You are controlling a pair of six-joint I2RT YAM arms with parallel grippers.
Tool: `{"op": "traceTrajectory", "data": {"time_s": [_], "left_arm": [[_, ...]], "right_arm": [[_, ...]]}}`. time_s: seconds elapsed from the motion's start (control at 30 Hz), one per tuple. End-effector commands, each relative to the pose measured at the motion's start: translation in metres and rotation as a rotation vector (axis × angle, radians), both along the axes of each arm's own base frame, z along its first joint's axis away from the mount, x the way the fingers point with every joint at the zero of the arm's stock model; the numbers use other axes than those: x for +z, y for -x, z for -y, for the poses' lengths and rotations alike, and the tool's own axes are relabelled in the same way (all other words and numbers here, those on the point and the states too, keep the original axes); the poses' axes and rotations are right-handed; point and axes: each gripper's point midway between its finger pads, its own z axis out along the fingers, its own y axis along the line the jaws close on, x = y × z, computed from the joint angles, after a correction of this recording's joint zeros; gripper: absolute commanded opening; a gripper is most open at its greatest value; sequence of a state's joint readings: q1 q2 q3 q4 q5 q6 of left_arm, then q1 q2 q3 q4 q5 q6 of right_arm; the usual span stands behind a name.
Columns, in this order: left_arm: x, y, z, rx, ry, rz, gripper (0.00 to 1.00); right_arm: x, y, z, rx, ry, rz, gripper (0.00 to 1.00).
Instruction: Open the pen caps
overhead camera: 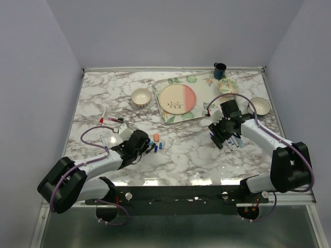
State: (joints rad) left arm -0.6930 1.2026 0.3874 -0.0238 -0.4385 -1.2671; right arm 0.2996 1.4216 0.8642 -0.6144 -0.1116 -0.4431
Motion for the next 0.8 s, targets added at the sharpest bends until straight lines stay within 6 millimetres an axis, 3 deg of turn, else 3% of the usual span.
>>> {"op": "traceTrajectory", "data": {"time_s": [0.0, 0.17, 0.37, 0.47, 0.5, 0.6, 0.77], "left_arm": [[-0.029, 0.027, -0.016, -0.033, -0.084, -0.13, 0.29], [-0.024, 0.027, -0.018, -0.029, -0.086, -0.118, 0.42], [-0.013, 0.028, -0.026, -0.013, -0.104, -0.096, 0.54], [-0.005, 0.028, -0.034, 0.009, -0.128, -0.079, 0.7], [-0.002, 0.028, -0.037, 0.016, -0.137, -0.074, 0.81], [0.009, 0.026, -0.048, 0.049, -0.169, -0.055, 0.97], [0.029, 0.017, -0.062, 0.078, -0.187, -0.009, 0.99]], "right_arm": [[0.022, -0.014, 0.005, -0.048, -0.042, 0.107, 0.52], [0.041, -0.012, -0.004, -0.011, -0.124, 0.141, 0.52], [0.043, -0.008, -0.009, 0.02, -0.152, 0.131, 0.52], [0.043, -0.007, -0.01, 0.029, -0.161, 0.126, 0.52], [0.043, -0.006, -0.011, 0.03, -0.161, 0.125, 0.52], [0.044, -0.005, -0.011, 0.036, -0.165, 0.123, 0.52], [0.049, -0.005, -0.013, 0.045, -0.179, 0.139, 0.52]]}}
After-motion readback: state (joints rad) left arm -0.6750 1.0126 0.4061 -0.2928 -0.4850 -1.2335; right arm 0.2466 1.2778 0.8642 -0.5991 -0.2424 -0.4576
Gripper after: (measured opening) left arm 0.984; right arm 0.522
